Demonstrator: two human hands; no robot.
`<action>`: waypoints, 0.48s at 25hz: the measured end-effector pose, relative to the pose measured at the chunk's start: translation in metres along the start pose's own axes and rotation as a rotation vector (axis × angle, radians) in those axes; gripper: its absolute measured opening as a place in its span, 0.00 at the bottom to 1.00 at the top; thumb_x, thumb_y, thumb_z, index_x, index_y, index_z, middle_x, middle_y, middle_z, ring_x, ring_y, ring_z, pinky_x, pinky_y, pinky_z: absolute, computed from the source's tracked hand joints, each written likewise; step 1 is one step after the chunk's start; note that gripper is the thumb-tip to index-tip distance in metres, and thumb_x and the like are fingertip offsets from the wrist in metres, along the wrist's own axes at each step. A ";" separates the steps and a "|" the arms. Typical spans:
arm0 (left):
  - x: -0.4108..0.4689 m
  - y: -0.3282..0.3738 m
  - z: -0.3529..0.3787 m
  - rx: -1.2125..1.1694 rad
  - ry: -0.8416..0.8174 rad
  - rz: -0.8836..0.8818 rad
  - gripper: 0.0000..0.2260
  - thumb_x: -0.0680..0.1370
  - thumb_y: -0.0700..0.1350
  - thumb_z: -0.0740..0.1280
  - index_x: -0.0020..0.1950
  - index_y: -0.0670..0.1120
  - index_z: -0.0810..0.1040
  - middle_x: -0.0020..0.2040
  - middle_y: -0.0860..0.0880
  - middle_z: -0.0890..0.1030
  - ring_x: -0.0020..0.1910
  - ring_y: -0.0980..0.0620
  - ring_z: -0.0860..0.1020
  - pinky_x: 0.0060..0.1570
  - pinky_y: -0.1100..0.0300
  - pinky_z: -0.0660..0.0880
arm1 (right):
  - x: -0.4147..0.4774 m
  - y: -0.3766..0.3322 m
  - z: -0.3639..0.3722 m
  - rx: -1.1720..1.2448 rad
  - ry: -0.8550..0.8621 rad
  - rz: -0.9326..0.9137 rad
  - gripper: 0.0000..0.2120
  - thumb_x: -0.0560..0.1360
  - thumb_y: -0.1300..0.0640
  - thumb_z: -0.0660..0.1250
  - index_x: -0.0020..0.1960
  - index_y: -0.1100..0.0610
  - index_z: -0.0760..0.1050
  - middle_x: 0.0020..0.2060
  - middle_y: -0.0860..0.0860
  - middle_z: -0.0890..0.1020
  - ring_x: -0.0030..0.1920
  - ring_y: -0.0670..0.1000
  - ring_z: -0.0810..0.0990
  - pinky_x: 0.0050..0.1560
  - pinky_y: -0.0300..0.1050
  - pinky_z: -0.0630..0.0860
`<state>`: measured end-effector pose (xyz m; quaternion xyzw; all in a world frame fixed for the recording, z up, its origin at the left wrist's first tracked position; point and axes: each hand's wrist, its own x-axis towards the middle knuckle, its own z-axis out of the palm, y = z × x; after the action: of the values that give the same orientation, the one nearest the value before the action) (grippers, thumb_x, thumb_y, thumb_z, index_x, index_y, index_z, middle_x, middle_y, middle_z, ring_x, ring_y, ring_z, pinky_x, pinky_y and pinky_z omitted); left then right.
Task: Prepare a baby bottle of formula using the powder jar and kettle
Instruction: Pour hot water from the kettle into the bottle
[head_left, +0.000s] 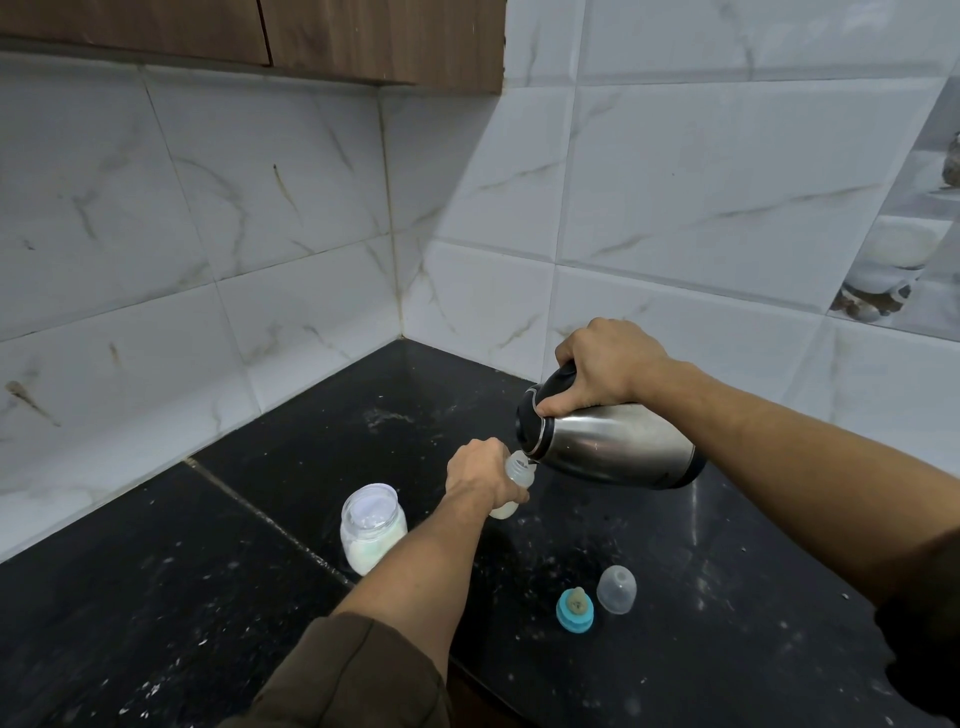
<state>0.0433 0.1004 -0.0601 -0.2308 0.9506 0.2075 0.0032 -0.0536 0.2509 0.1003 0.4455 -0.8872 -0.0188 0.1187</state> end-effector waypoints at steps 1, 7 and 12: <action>0.000 0.000 0.000 -0.002 -0.002 0.002 0.20 0.68 0.56 0.81 0.56 0.51 0.82 0.50 0.50 0.84 0.46 0.51 0.79 0.46 0.55 0.75 | 0.000 0.000 0.000 -0.002 0.004 -0.001 0.33 0.59 0.22 0.68 0.31 0.55 0.72 0.25 0.50 0.74 0.29 0.51 0.72 0.31 0.44 0.66; 0.001 0.003 -0.002 -0.009 -0.006 0.005 0.21 0.69 0.55 0.81 0.58 0.50 0.82 0.52 0.49 0.85 0.50 0.50 0.81 0.51 0.53 0.78 | 0.000 0.001 -0.001 -0.011 0.008 -0.005 0.33 0.60 0.23 0.70 0.31 0.55 0.71 0.26 0.50 0.74 0.30 0.51 0.72 0.31 0.44 0.65; 0.000 0.005 -0.001 -0.022 -0.005 0.006 0.21 0.70 0.55 0.81 0.58 0.51 0.81 0.52 0.49 0.84 0.48 0.52 0.79 0.52 0.53 0.78 | 0.000 0.002 -0.002 -0.020 0.007 -0.008 0.33 0.61 0.24 0.70 0.31 0.55 0.70 0.25 0.50 0.73 0.30 0.51 0.71 0.31 0.44 0.65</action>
<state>0.0412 0.1037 -0.0571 -0.2276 0.9490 0.2183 0.0024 -0.0542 0.2523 0.1025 0.4479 -0.8847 -0.0265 0.1261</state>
